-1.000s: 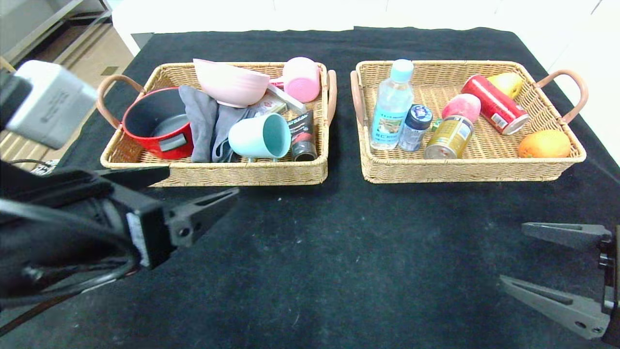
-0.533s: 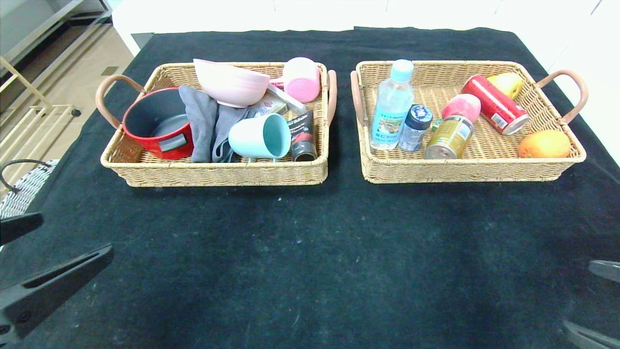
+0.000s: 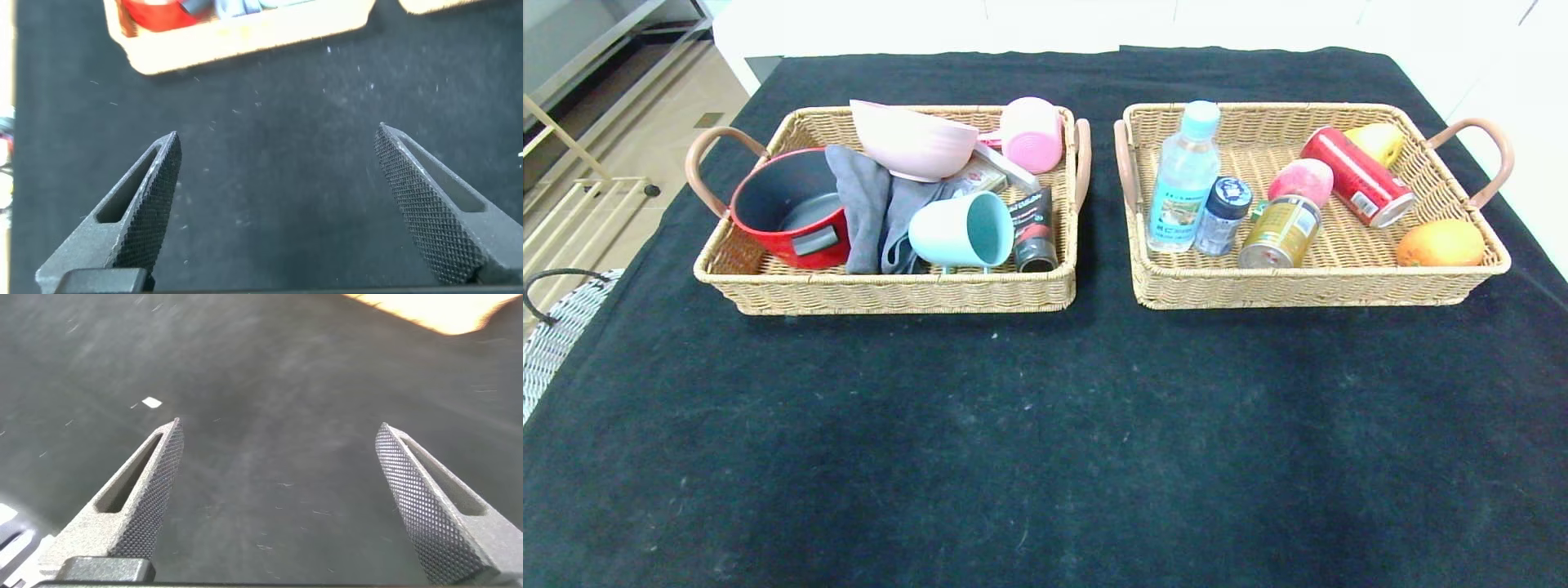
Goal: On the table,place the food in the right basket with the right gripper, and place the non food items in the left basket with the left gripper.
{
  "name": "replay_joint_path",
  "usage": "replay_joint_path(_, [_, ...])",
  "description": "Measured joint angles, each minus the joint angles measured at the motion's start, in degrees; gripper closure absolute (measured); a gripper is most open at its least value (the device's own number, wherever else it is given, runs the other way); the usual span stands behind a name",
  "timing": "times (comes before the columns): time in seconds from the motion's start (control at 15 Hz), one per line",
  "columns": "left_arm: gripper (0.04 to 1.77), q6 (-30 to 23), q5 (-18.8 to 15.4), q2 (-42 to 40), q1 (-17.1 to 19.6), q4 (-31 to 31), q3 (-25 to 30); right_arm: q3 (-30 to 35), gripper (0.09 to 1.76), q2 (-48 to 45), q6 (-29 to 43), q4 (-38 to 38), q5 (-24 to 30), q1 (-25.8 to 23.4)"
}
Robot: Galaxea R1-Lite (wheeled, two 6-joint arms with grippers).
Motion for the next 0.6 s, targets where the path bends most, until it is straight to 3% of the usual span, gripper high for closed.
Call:
replay_joint_path(0.27, [0.1, 0.22, -2.77, -5.4, 3.86, 7.63, -3.49, -4.39, 0.14, -4.71, -1.87, 8.14, -0.48, -3.06])
replay_joint_path(0.6, [0.1, 0.22, -2.82, -9.63, 5.79, 10.24, -5.5, -7.0, 0.14, -5.66, -1.93, 8.61, 0.35, -4.8])
